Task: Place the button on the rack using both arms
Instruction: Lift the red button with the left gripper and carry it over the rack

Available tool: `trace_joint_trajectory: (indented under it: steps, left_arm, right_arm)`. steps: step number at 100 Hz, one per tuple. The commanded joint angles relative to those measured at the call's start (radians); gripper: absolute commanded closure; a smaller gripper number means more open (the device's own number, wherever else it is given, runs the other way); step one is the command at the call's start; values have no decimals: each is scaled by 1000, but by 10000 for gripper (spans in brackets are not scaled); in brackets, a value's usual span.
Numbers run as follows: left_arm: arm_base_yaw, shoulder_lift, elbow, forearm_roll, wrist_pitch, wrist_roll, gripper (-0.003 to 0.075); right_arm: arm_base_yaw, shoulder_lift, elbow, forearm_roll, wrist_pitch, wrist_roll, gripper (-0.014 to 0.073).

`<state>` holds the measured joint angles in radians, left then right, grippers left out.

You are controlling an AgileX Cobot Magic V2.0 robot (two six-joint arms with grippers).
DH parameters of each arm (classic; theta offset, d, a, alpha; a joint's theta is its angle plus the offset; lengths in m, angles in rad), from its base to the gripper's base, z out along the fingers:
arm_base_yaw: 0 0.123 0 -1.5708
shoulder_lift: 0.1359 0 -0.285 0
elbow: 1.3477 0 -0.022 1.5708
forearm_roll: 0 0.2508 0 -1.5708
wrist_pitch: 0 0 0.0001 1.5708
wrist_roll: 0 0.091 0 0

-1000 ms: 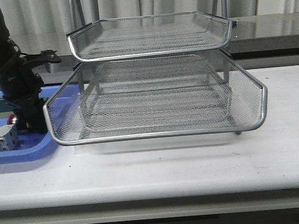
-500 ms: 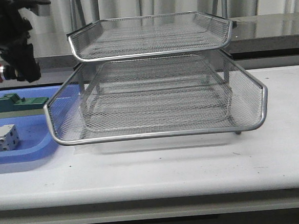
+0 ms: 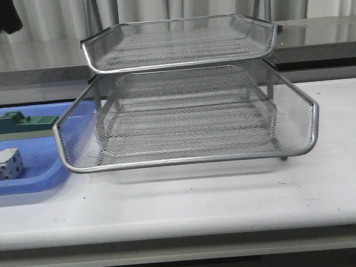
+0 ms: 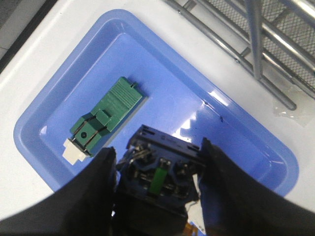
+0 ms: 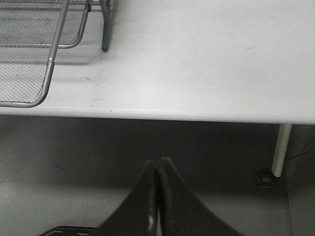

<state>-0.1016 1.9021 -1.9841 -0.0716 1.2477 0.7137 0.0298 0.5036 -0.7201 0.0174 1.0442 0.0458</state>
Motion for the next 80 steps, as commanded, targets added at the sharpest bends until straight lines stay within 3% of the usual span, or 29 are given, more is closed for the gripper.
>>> trace_joint_trajectory:
  steps: [1, 21, 40, 80]
  left_arm:
    - [-17, -126, 41, -14, 31, -33, 740]
    - [-78, -279, 207, -48, 31, -41, 740]
    - [-170, -357, 293, -173, 31, -40, 740]
    - [-438, -268, 307, -247, -9, -40, 740]
  right_arm:
    - [0, 4, -33, -11, -58, -5, 664]
    - [0, 4, -33, -11, -58, -5, 664]
    - [0, 4, -33, -11, -58, -5, 664]
    - [0, 4, -33, -11, -58, -5, 664]
